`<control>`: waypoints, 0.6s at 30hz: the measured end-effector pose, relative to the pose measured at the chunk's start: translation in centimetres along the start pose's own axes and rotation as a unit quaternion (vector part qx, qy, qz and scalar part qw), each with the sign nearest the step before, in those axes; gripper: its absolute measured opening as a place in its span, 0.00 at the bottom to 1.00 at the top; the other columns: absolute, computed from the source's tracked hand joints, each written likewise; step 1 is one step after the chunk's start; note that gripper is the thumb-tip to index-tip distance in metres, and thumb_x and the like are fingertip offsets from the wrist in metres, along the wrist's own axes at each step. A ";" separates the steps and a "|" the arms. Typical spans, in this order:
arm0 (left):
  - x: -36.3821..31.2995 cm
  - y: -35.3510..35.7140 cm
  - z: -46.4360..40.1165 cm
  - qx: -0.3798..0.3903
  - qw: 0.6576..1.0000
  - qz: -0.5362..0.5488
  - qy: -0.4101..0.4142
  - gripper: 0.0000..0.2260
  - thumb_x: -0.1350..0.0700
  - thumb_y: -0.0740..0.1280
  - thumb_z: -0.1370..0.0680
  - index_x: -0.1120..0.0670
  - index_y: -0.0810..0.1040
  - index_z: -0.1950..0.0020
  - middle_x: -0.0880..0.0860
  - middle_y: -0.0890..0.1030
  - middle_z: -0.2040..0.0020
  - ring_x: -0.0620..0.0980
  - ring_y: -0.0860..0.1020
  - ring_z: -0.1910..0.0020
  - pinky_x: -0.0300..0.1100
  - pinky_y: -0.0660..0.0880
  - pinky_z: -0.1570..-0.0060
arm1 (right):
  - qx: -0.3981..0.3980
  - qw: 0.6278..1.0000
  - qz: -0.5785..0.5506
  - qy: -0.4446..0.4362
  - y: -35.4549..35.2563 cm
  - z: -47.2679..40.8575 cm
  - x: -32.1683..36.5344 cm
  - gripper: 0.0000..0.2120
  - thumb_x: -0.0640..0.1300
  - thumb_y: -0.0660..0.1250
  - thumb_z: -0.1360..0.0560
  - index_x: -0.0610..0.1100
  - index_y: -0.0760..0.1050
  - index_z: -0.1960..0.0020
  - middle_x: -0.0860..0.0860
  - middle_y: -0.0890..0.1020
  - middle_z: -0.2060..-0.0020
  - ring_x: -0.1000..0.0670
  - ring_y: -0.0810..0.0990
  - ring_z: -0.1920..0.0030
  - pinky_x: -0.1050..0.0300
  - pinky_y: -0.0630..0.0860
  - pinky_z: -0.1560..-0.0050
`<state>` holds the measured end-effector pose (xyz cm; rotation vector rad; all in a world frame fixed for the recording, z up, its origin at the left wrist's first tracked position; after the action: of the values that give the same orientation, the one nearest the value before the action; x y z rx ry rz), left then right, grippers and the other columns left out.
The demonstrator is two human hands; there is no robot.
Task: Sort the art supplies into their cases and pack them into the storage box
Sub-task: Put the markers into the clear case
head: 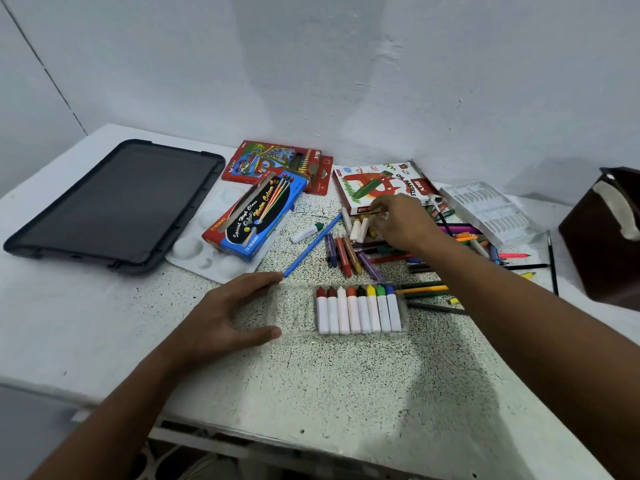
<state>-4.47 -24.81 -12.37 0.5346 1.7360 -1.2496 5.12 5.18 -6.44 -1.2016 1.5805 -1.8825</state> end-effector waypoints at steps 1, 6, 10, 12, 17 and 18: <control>0.0 0.0 0.0 0.001 1.000 -0.005 0.000 0.32 0.40 0.75 0.34 0.42 0.72 0.31 0.38 0.75 0.34 0.38 0.72 0.34 0.29 0.66 0.35 | 0.009 1.000 -0.015 0.020 0.2 -0.3 -0.1 0.16 0.46 0.65 0.22 0.40 0.74 0.37 0.43 0.79 0.41 0.45 0.78 0.45 0.56 0.72 0.49; -0.1 0.0 -0.2 0.002 1.000 -0.005 -0.001 0.31 0.43 0.75 0.32 0.43 0.72 0.31 0.38 0.75 0.34 0.37 0.72 0.34 0.28 0.66 0.36 | 0.014 0.995 -0.058 0.076 0.9 -0.9 0.3 0.15 0.51 0.67 0.23 0.39 0.77 0.45 0.43 0.82 0.51 0.48 0.78 0.56 0.56 0.73 0.55; 0.0 0.0 0.0 -0.005 1.000 -0.008 0.001 0.31 0.47 0.77 0.33 0.44 0.73 0.31 0.39 0.76 0.34 0.38 0.72 0.34 0.28 0.66 0.36 | 0.010 0.990 -0.086 0.111 1.3 -1.3 0.7 0.14 0.48 0.69 0.25 0.36 0.81 0.53 0.42 0.83 0.59 0.44 0.81 0.60 0.52 0.76 0.59; 0.1 0.0 0.1 0.000 1.000 -0.007 0.002 0.33 0.47 0.78 0.34 0.44 0.72 0.31 0.40 0.75 0.34 0.39 0.72 0.34 0.31 0.67 0.35 | 0.002 0.984 -0.120 0.132 1.2 -1.3 0.7 0.13 0.46 0.70 0.26 0.35 0.82 0.54 0.40 0.83 0.60 0.44 0.80 0.62 0.52 0.76 0.61; 0.1 -0.1 0.1 0.022 0.999 -0.029 0.018 0.37 0.44 0.79 0.36 0.42 0.69 0.29 0.39 0.72 0.31 0.40 0.70 0.31 0.41 0.67 0.32 | -0.015 0.973 -0.193 0.123 0.1 -0.8 1.0 0.07 0.44 0.71 0.27 0.40 0.78 0.59 0.45 0.80 0.61 0.50 0.76 0.65 0.55 0.74 0.65; 0.1 -0.1 0.1 0.026 0.999 -0.032 0.020 0.38 0.45 0.79 0.36 0.41 0.68 0.28 0.38 0.71 0.31 0.40 0.69 0.31 0.43 0.66 0.32 | -0.024 0.972 -0.205 0.111 -0.3 -0.6 1.2 0.06 0.44 0.72 0.27 0.43 0.77 0.58 0.47 0.80 0.60 0.50 0.78 0.63 0.56 0.74 0.64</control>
<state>-4.57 -24.94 -12.44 0.5405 1.7701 -1.3398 4.05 4.68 -5.74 -1.4722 1.5890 -2.3177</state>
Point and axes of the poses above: each hand's wrist, its own z-axis away from the middle knuckle, its own y-axis out of the palm, x = y × z, the point moved 1 cm from there along -z, towards the middle knuckle
